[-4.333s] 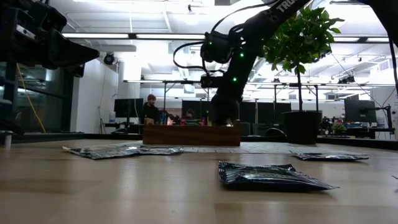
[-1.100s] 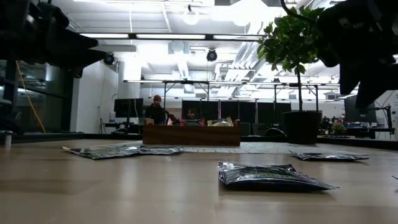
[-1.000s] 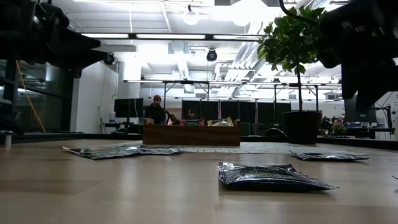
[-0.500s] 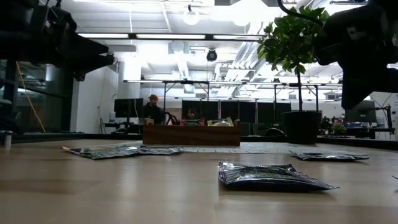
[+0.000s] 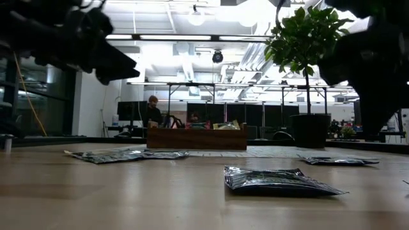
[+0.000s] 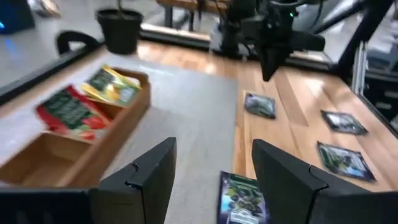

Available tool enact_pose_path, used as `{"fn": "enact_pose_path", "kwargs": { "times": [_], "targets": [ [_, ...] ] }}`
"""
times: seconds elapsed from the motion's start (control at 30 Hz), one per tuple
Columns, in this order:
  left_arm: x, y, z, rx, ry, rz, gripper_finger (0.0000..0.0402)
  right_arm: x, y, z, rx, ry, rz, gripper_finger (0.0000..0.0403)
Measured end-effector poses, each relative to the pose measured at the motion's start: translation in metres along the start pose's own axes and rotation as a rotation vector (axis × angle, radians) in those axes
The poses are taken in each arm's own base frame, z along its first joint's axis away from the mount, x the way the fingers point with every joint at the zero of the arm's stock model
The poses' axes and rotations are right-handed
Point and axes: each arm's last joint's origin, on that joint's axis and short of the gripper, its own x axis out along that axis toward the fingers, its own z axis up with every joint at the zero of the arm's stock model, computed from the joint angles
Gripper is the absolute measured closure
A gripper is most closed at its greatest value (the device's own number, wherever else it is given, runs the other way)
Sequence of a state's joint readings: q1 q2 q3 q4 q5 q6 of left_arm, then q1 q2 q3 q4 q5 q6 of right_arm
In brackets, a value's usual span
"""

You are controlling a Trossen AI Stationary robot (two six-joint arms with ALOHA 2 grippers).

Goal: Pick & Place Tea
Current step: Put the purple tea bag into the left section of the wooden organizer

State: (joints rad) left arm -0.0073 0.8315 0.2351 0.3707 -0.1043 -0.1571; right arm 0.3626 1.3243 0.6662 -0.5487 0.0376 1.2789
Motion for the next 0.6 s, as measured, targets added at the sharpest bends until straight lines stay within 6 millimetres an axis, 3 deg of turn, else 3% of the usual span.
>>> {"fn": "enact_pose_path", "kwargs": {
  "times": [0.23, 0.43, 0.6],
  "targets": [
    [0.047, -0.010, 0.015, 0.090, 0.130, -0.088, 0.0192, 0.020, 0.004, 0.000, 0.002, 0.005, -0.029, 0.0402],
    [0.090, -0.020, 0.026, 0.209, 0.188, -0.226, 0.0192, 0.023, 0.004, -0.002, -0.009, 0.009, -0.052, 0.0403],
    [0.120, -0.026, 0.030, 0.137, 0.228, -0.288, 0.0192, 0.023, 0.001, -0.006, -0.004, 0.019, -0.084, 0.0403]
  ]
}}
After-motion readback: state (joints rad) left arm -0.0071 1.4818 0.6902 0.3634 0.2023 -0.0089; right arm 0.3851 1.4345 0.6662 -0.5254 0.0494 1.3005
